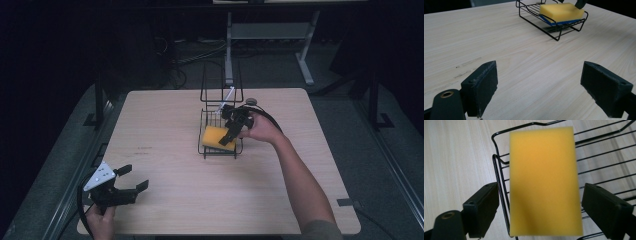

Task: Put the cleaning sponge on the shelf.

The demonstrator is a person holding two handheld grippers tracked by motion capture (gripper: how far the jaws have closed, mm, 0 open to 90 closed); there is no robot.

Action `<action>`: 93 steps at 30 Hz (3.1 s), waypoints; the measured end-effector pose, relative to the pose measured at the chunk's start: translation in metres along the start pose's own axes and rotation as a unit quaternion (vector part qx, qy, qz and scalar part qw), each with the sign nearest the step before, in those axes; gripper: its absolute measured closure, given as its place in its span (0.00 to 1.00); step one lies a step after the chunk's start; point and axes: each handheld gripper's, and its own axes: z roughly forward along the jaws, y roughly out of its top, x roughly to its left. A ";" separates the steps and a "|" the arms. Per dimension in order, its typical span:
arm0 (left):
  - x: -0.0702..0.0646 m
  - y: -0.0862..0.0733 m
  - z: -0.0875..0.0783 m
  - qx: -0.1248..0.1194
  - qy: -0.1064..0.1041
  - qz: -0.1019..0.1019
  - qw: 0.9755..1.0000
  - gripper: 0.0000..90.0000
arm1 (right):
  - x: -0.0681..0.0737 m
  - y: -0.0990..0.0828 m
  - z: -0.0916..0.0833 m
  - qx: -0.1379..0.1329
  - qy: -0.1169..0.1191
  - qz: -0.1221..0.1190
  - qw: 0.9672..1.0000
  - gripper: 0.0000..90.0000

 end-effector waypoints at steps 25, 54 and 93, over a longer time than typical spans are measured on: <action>-0.002 0.001 0.002 0.001 -0.001 0.002 1.000 0.15 | -0.003 -0.034 -0.013 -0.011 -0.011 0.026 1.000 0.16; -0.004 0.001 0.004 0.005 -0.002 0.003 1.000 0.15 | 0.007 -0.099 -0.032 -0.023 -0.027 0.064 0.997 0.16; -0.006 0.001 0.004 0.009 -0.002 0.006 1.000 0.15 | 0.039 -0.175 -0.029 -0.017 -0.037 0.094 0.995 0.16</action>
